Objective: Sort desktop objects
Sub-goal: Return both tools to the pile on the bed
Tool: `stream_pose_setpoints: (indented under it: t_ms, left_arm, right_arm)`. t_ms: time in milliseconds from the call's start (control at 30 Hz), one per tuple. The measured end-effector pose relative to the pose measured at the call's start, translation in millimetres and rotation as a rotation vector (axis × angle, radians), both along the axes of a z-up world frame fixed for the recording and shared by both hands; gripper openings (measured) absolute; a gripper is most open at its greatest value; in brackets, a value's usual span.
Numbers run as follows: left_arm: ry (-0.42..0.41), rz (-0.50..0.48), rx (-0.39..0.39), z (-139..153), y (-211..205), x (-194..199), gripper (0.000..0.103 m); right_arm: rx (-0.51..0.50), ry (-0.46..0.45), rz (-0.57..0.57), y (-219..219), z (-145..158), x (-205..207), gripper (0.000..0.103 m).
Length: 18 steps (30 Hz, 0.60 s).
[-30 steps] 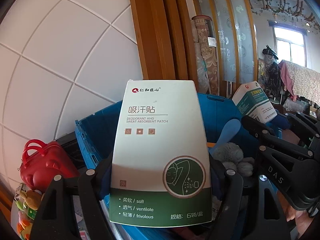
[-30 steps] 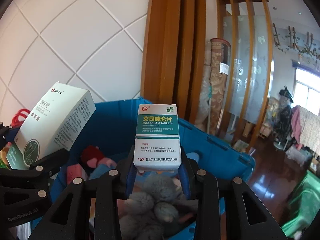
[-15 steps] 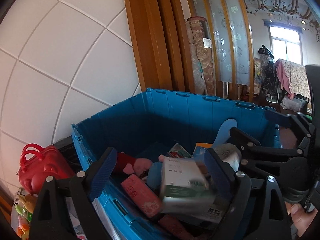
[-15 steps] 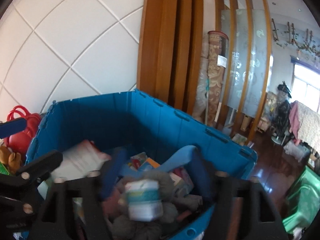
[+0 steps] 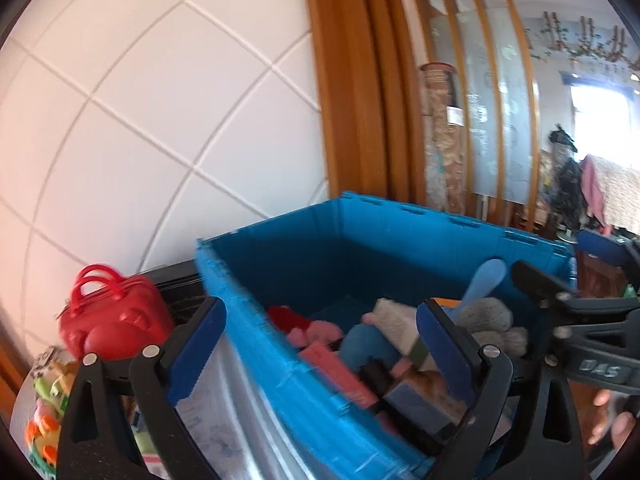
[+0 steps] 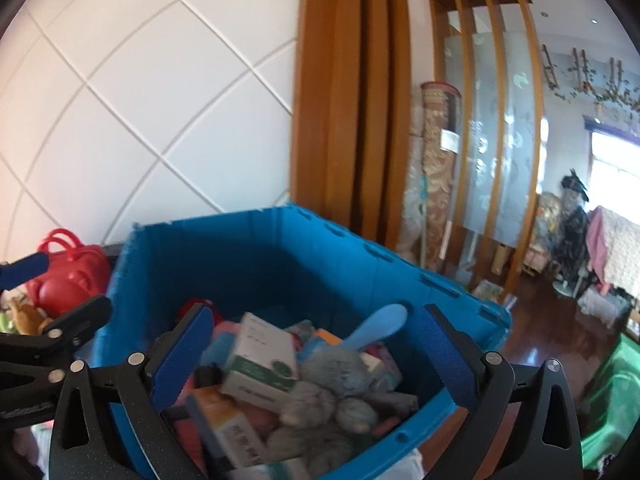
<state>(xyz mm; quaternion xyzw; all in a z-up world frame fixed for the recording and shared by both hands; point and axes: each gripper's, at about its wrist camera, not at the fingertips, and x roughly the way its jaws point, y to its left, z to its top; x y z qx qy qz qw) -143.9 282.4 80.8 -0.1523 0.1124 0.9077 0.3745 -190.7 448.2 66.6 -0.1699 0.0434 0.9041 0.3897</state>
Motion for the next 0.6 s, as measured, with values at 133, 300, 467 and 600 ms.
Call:
stream_pose_setpoints:
  t_ms: [133,300,467,600]
  left_arm:
    - [-0.019,0.069,-0.005,-15.1,-30.0,-10.3,0.097]
    - [-0.097,0.148,-0.037,-47.5,-75.7,-31.6,0.097]
    - [-0.133,0.307,-0.092,-88.8,-130.4,-58.3,0.097]
    - [-0.197,0.419,-0.12,-122.1,-175.9,-81.7,0.097]
  right_arm:
    - [0.0,0.021,0.071,-25.8,4.6,-5.8,0.103]
    - [-0.007,0.057,0.21,-66.6,11.6,-22.6,0.103]
    - [-0.009,0.057,0.365,-113.3,6.5,-59.0,0.103]
    - [-0.019,-0.002,0.473,-146.6,-13.4,-96.4,0.103]
